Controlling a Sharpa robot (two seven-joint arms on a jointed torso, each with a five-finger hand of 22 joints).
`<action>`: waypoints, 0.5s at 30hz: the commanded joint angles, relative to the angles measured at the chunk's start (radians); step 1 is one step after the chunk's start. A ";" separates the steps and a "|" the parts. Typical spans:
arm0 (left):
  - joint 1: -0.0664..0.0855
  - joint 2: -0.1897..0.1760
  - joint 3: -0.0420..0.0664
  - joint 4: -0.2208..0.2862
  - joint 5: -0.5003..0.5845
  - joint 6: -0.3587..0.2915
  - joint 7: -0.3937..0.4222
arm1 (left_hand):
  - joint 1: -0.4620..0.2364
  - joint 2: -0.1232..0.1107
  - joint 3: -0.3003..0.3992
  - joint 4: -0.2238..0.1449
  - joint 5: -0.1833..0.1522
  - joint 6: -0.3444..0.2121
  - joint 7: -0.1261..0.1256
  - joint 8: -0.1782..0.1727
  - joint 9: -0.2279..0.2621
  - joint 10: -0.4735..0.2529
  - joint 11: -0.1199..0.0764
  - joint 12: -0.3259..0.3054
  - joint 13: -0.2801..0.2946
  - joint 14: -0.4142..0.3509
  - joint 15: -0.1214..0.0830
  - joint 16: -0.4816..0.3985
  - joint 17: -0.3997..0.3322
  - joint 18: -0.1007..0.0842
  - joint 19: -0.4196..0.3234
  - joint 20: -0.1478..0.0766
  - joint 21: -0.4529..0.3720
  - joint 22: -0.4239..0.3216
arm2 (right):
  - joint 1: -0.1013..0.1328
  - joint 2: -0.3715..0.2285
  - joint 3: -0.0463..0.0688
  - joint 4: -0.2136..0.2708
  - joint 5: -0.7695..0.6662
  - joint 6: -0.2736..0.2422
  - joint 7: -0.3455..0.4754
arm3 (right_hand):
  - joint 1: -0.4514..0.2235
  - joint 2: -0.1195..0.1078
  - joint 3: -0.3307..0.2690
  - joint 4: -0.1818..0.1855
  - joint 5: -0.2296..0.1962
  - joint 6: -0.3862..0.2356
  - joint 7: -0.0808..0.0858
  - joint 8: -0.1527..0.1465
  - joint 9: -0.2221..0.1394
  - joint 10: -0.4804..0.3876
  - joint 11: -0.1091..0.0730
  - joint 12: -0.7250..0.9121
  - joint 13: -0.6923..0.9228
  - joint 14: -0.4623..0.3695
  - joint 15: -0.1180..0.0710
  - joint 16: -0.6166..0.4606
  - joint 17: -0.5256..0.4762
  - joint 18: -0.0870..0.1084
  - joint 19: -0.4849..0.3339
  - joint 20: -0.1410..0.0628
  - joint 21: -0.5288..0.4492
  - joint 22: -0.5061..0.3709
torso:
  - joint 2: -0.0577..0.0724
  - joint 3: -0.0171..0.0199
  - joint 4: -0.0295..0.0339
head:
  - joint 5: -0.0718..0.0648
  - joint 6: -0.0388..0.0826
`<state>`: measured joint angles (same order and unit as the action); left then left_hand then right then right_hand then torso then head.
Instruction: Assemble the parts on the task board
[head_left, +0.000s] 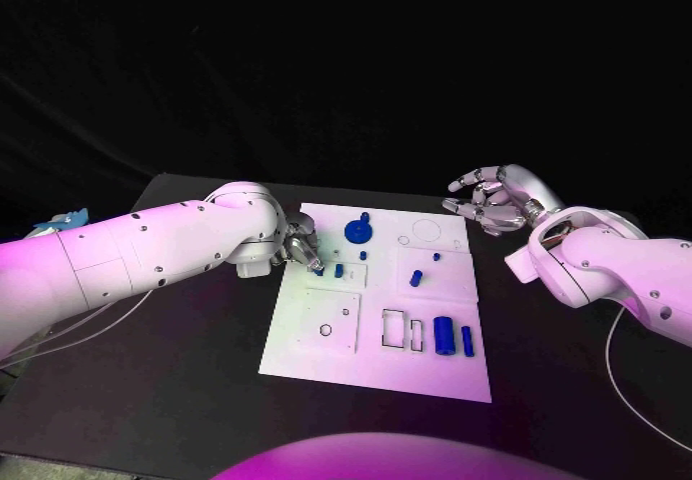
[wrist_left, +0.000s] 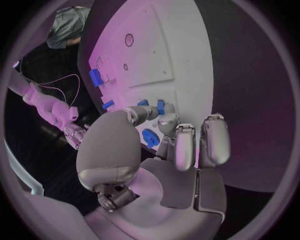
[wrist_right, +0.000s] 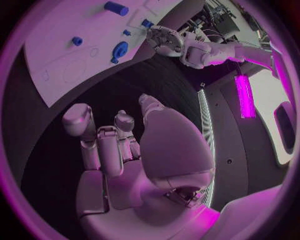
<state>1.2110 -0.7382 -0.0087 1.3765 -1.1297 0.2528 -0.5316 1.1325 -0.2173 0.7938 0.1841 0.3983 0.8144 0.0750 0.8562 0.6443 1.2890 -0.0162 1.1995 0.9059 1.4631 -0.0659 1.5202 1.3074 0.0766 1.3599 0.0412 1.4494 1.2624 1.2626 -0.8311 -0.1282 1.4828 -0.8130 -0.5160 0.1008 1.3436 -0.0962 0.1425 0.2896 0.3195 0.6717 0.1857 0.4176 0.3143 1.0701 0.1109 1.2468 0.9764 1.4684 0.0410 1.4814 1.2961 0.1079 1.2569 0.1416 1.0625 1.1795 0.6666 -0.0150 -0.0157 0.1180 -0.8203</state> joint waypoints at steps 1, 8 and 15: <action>-0.007 0.002 -0.005 -0.002 -0.007 0.023 -0.016 | -0.007 0.001 0.166 -0.171 0.005 0.008 -0.013 0.004 0.001 0.008 0.000 0.004 0.001 0.081 -0.007 0.006 0.151 -0.007 0.006 -0.001 0.007 0.002 | -0.001 0.000 0.000 0.000 -0.004 0.011 0.002 | -0.013 0.000 0.004 0.000 0.006 -0.005 0.012 0.004 -0.001 -0.007 0.003 -0.003 -0.001 0.023 -0.004 -0.004 -0.002 0.014 -0.005 -0.001 -0.004 -0.002 | 0.000 -0.0003 0.0000 | 0.001 0.000; -0.007 0.002 -0.005 -0.002 -0.008 0.017 -0.014 | -0.009 0.001 0.166 -0.172 0.010 0.009 -0.014 0.005 0.000 0.010 -0.001 0.005 0.003 0.081 -0.008 0.008 0.154 -0.007 0.008 -0.001 0.007 0.004 | -0.001 0.000 0.000 0.000 -0.004 0.011 0.002 | -0.017 0.000 0.004 -0.001 0.008 -0.006 0.012 0.007 -0.003 -0.008 0.002 -0.002 -0.002 0.023 -0.005 -0.005 -0.003 0.014 -0.005 -0.002 -0.007 -0.002 | 0.001 0.0000 -0.0002 | 0.001 -0.001; -0.007 0.004 -0.005 0.003 -0.006 0.023 -0.007 | -0.021 0.001 0.159 -0.172 0.017 0.017 -0.017 0.008 -0.003 0.024 -0.003 0.018 0.025 0.085 -0.009 0.013 0.167 -0.009 0.012 -0.003 0.010 0.010 | -0.001 0.000 0.000 0.000 -0.004 0.011 0.002 | -0.017 0.000 0.004 -0.001 0.008 -0.006 0.012 0.007 -0.003 -0.008 0.002 -0.002 -0.002 0.023 -0.005 -0.005 -0.003 0.014 -0.005 -0.002 -0.007 -0.002 | 0.000 0.0006 -0.0004 | 0.001 -0.002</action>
<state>1.2108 -0.7374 -0.0086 1.3772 -1.1313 0.2517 -0.5322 1.1156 -0.2212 0.7908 0.1811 0.4105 0.8212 0.0712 0.8573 0.6442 1.3055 -0.0181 1.2130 0.9270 1.4669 -0.0696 1.5296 1.3073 0.0765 1.3634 0.0377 1.4533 1.2714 1.2626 -0.8311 -0.1282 1.4827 -0.8129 -0.5160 0.1008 1.3329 -0.0963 0.1425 0.2896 0.3251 0.6717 0.1857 0.4176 0.3117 1.0701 0.1109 1.2468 0.9751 1.4684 0.0410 1.4814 1.2942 0.1078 1.2569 0.1416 1.0626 1.1787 0.6670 -0.0151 -0.0158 0.1195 -0.8218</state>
